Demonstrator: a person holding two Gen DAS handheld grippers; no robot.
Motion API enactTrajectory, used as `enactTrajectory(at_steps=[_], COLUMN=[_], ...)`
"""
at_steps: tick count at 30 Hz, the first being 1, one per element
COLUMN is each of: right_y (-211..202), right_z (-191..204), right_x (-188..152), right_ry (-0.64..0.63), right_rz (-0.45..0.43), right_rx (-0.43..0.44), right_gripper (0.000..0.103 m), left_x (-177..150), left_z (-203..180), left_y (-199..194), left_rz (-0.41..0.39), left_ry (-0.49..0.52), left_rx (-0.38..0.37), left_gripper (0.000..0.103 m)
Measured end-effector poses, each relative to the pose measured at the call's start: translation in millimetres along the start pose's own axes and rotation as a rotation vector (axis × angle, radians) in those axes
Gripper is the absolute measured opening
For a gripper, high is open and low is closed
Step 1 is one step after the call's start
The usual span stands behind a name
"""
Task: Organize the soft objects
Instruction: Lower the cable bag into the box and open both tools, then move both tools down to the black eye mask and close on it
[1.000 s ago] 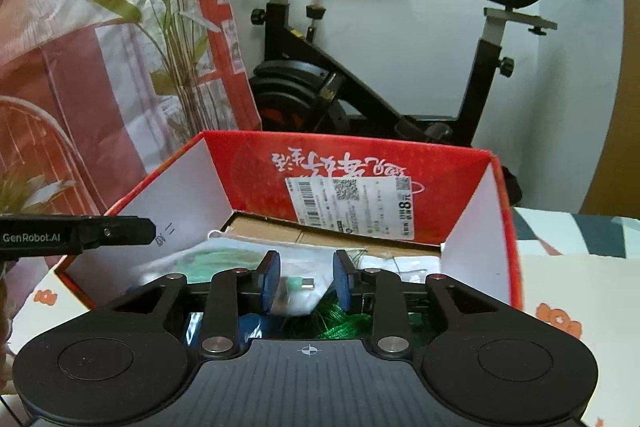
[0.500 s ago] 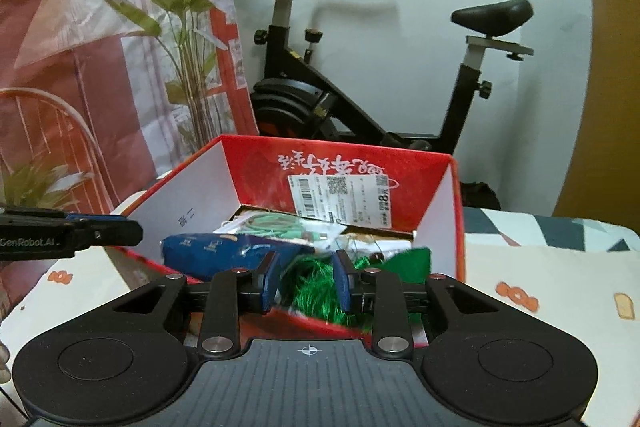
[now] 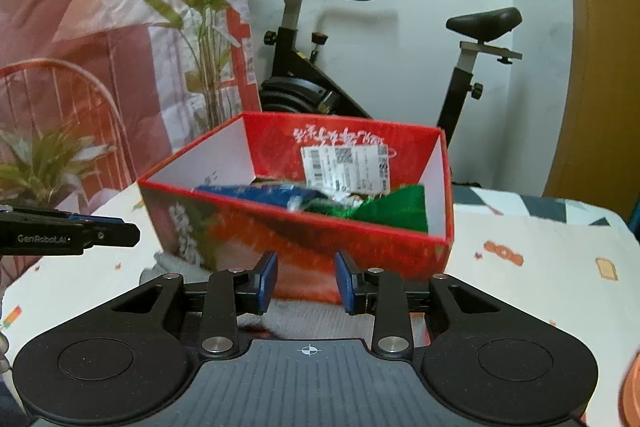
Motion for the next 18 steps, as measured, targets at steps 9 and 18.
enactTrajectory(at_steps=[9, 18], right_y=[3, 4], right_z=[2, -7], right_x=[-29, -41], right_ry=[0.017, 0.038], right_rz=[0.045, 0.06], right_rx=[-0.006, -0.019], right_gripper=[0.03, 0.03], left_x=[-26, -36], left_z=[3, 5], left_y=[-4, -3], left_rz=[0.029, 0.045], left_ry=[-0.024, -0.045], left_rx=[0.01, 0.014], left_gripper=[0.019, 0.019])
Point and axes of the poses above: each gripper's, at about its wrist camera, not at the fingertips, and y roughly the way its jaws point, z to its left, x to its top, the point moved 6 cm from there along y, roughly the way its jaws point, and after that the axes turned 7 degrees about z, right-handed, at the moved point
